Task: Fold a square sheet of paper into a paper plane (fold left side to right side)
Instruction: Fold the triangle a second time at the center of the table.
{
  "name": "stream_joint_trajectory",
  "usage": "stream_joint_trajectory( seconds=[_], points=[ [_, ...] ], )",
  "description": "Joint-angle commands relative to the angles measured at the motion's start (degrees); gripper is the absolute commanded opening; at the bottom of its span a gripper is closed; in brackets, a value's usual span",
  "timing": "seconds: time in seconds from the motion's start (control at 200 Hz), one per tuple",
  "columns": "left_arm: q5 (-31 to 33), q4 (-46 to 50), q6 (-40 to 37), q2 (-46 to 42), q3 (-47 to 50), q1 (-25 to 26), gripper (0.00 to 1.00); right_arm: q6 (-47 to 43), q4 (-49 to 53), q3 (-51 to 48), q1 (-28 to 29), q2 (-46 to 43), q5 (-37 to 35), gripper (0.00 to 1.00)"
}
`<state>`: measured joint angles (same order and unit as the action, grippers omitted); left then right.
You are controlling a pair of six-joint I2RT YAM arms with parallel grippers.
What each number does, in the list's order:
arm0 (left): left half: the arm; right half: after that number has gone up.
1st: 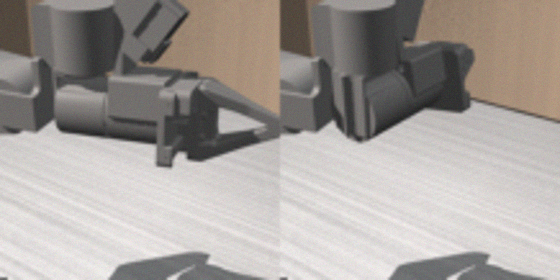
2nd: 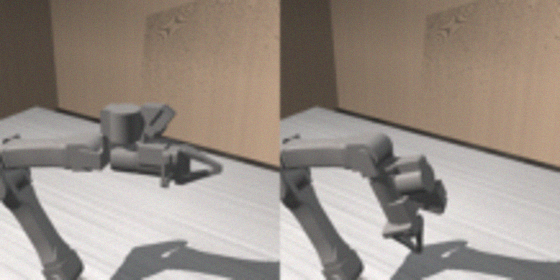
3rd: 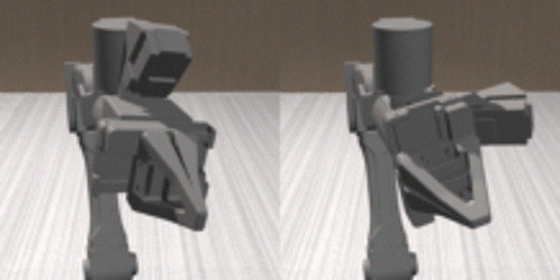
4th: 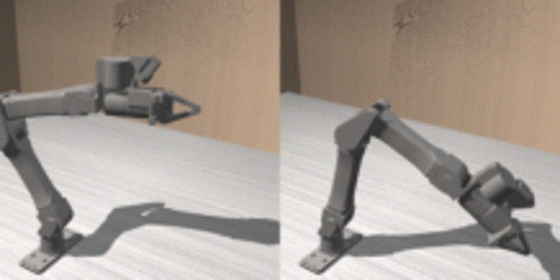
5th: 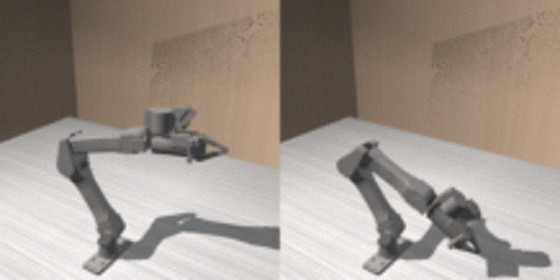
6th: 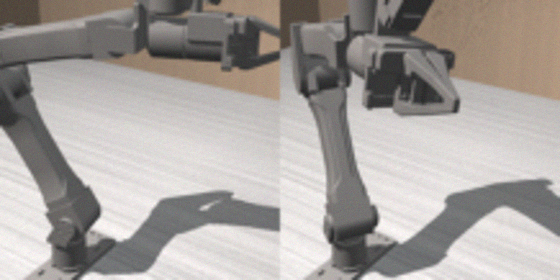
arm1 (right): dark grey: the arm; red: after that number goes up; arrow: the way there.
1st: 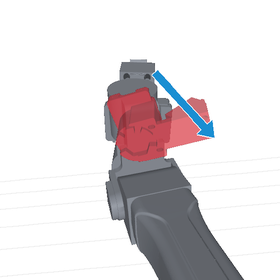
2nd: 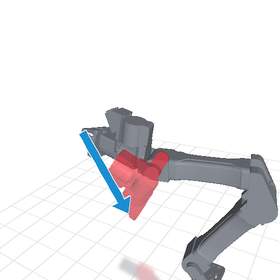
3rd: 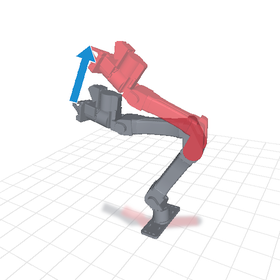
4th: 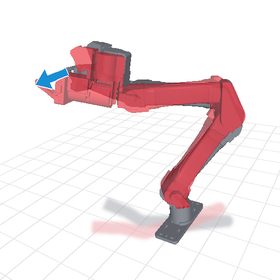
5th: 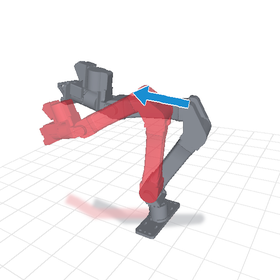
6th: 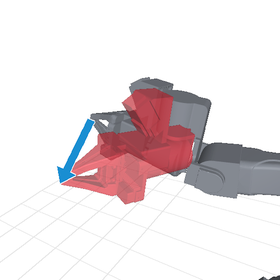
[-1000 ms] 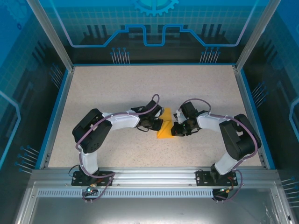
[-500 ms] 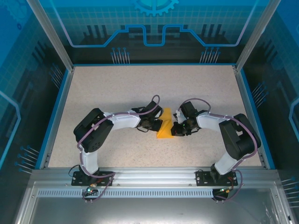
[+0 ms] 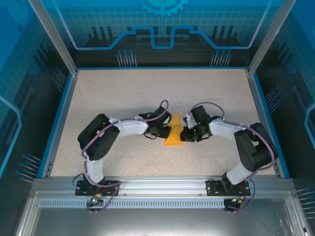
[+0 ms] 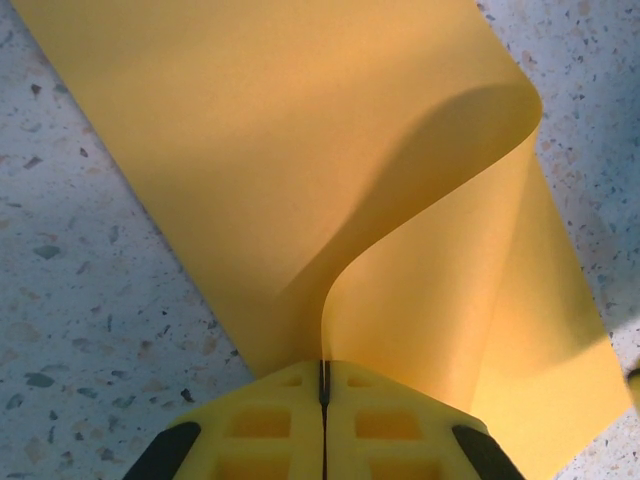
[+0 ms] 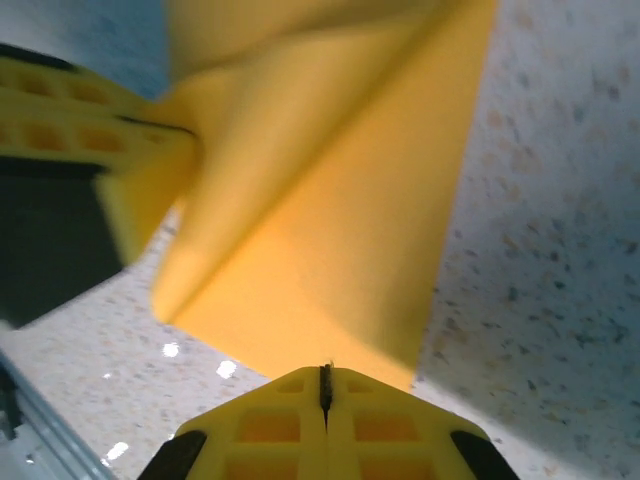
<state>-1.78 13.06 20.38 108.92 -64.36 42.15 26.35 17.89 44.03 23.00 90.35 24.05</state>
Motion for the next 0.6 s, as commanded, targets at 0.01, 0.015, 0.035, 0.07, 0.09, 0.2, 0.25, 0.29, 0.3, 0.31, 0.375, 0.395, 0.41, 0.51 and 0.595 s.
stream_joint_trajectory(
  seconds=[0.01, 0.015, 0.035, 0.07, 0.09, 0.2, 0.25, 0.29, 0.3, 0.31, 0.375, 0.395, 0.41, 0.51, 0.595],
  points=[
    [-0.03, 0.74, -1.70, 1.73, -0.42, -0.46, 0.07, 3.79, -6.64, 0.22, -1.03, -1.37, 6.20, 0.05],
    [-0.05, 0.74, -1.73, 1.73, -0.42, -0.48, 0.07, 4.01, -6.95, 0.28, -1.03, -1.25, 6.41, 0.05],
    [-0.03, 0.73, -1.70, 1.66, -0.35, -0.42, 0.07, 4.84, -8.13, 0.50, -0.95, -0.68, 7.17, 0.05],
    [0.00, 0.74, -1.81, 1.64, -0.34, -0.45, 0.07, 6.01, -9.86, 1.20, -0.73, 0.45, 7.98, 0.04],
    [-0.06, 0.87, -1.79, 1.64, -0.37, -0.48, 0.07, 6.55, -10.69, 1.65, -0.61, 1.31, 8.47, 0.04],
    [-0.02, 0.96, -1.91, 1.64, -0.41, -0.40, 0.07, 8.17, -12.94, 4.33, 0.31, 4.71, 8.63, 0.02],
    [-0.12, 0.92, -1.91, 1.64, -0.42, -0.40, 0.07, 8.19, -12.73, 5.55, 0.68, 5.82, 7.60, 0.02],
    [-0.11, 0.90, -1.92, 1.64, -0.34, -0.37, 0.07, 8.19, -12.61, 6.01, 0.81, 6.72, 7.10, 0.02],
    [-0.08, 0.91, -1.88, 1.64, -0.36, -0.35, 0.07, 8.19, -12.62, 6.03, 0.90, 6.89, 7.03, 0.02],
    [-0.07, 0.91, -1.87, 1.64, -0.40, -0.35, 0.07, 8.26, -12.66, 5.97, 0.90, 7.07, 6.90, 0.02],
    [-0.14, 0.83, -1.92, 1.64, -0.41, -0.40, 0.07, 8.41, -12.96, 6.06, 0.96, 8.41, 6.64, 0.02],
    [-0.15, 0.83, -1.88, 1.64, -0.37, -0.38, 0.07, 8.45, -13.01, 5.99, 0.95, 8.86, 6.64, 0.02],
    [-0.15, 0.85, -1.92, 1.64, -0.41, -0.34, 0.07, 8.46, -13.05, 6.05, 0.98, 9.09, 6.62, 0.02],
    [-0.07, 0.92, -2.01, 1.64, -0.50, -0.37, 0.07, 8.28, -12.90, 8.09, 1.22, 11.01, 6.84, 0.02],
    [-0.19, 0.83, -2.00, 1.69, -0.57, -0.32, 0.07, 7.89, -12.12, 8.18, 1.34, 11.69, 5.82, 0.02]
  ],
)
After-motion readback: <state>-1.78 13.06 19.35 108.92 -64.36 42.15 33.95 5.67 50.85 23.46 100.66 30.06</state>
